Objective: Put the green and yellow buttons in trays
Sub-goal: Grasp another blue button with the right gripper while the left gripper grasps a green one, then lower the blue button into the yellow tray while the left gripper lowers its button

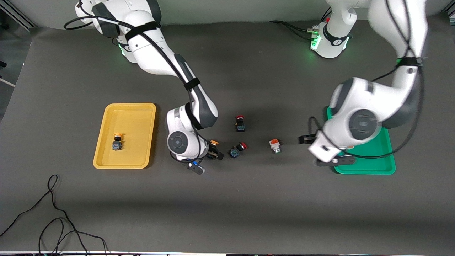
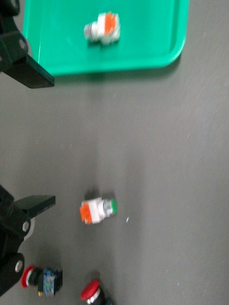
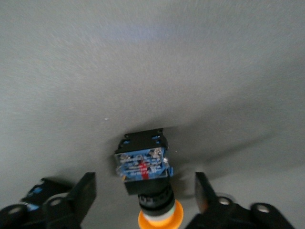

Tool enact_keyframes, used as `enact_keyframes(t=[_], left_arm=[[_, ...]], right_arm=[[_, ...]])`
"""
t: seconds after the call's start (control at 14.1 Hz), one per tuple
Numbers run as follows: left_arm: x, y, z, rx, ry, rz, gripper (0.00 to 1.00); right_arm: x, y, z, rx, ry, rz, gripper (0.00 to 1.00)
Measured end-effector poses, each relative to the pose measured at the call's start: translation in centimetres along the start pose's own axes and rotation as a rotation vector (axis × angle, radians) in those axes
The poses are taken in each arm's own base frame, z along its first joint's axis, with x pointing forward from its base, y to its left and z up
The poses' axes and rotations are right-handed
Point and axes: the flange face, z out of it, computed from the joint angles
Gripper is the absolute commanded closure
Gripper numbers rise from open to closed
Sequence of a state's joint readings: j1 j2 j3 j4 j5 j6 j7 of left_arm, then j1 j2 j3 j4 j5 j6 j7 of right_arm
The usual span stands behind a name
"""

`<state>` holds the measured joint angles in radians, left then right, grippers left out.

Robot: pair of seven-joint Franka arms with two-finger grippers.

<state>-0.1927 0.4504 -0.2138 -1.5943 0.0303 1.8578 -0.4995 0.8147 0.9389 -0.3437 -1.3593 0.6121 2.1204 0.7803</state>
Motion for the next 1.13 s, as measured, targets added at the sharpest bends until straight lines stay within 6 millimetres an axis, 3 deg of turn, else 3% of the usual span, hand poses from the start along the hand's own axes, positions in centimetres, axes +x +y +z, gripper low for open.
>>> enact_keyframes(t=[0.07, 0.21, 0.42, 0.64, 0.85, 0.92, 0.99, 1.06, 1.13], left_arm=[[-0.6, 2.1, 1.2, -0.017, -0.015, -0.029, 0.00], [-0.9, 5.1, 4.0, -0.045, -0.023, -0.097, 0.00], [0.2, 6.9, 9.8, -0.060, -0.035, -0.161, 0.00], [1.6, 6.8, 14.2, -0.078, -0.033, -0.197, 0.00], [1.7, 7.5, 17.0, -0.083, -0.040, -0.203, 0.00], [1.5, 7.9, 17.6, -0.080, -0.045, -0.201, 0.06], [1.2, 8.3, 18.0, -0.076, -0.051, -0.206, 0.20], [1.1, 8.5, 18.3, -0.073, -0.054, -0.211, 0.45], [0.9, 8.7, 18.5, -0.071, -0.057, -0.217, 0.63]], right_arm=[[0.0, 0.1, 0.7, -0.010, -0.001, 0.000, 1.00], [0.1, 0.0, 0.5, -0.005, 0.002, 0.000, 1.00], [1.2, 0.0, -1.0, 0.000, 0.017, 0.003, 1.00], [4.9, 1.9, -5.7, -0.032, 0.017, -0.021, 1.00], [10.3, 7.7, -12.3, -0.087, -0.042, -0.099, 1.00], [12.0, 10.3, -14.2, -0.114, -0.063, -0.132, 1.00], [13.7, 13.0, -15.6, -0.137, -0.085, -0.167, 1.00], [15.1, 15.7, -16.3, -0.154, -0.103, -0.204, 1.00], [16.2, 18.3, -16.3, -0.171, -0.120, -0.240, 1.00]])
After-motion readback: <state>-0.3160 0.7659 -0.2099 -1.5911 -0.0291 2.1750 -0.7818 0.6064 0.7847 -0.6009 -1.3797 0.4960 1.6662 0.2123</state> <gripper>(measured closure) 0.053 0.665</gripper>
